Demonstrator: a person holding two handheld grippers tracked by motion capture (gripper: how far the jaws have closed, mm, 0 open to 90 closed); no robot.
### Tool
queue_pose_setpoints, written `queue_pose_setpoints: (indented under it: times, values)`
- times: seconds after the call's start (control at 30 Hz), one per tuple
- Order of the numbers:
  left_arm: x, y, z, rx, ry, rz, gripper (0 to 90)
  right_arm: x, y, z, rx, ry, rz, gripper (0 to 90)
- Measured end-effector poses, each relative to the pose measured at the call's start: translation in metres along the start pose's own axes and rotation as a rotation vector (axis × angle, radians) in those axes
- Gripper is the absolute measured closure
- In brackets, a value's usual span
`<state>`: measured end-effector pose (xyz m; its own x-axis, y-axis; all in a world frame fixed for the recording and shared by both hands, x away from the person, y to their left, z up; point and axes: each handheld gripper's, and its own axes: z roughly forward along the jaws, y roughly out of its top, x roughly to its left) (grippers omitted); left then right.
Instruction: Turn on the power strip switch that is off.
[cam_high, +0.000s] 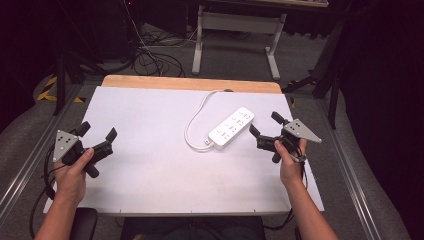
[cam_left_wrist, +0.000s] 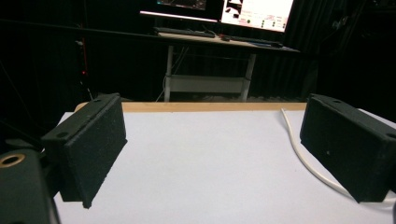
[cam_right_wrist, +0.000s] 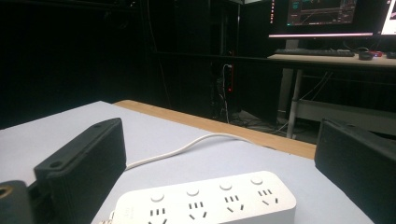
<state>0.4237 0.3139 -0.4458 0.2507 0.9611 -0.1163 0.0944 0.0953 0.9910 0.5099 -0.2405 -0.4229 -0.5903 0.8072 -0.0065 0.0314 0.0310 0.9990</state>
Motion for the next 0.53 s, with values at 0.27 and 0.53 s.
queue_pose_setpoints:
  times: [0.27,0.53]
  values:
    - [-0.0001,0.0000,0.0002,0.000,0.000,0.001,7.7,0.0011,0.0002,0.0002,-0.002,0.007,-0.002,2.5]
    - [-0.0001,-0.0001,0.0004,0.001,0.001,0.000,7.7,0.0012,-0.0002,0.0009,0.003,0.011,-0.001,1.6]
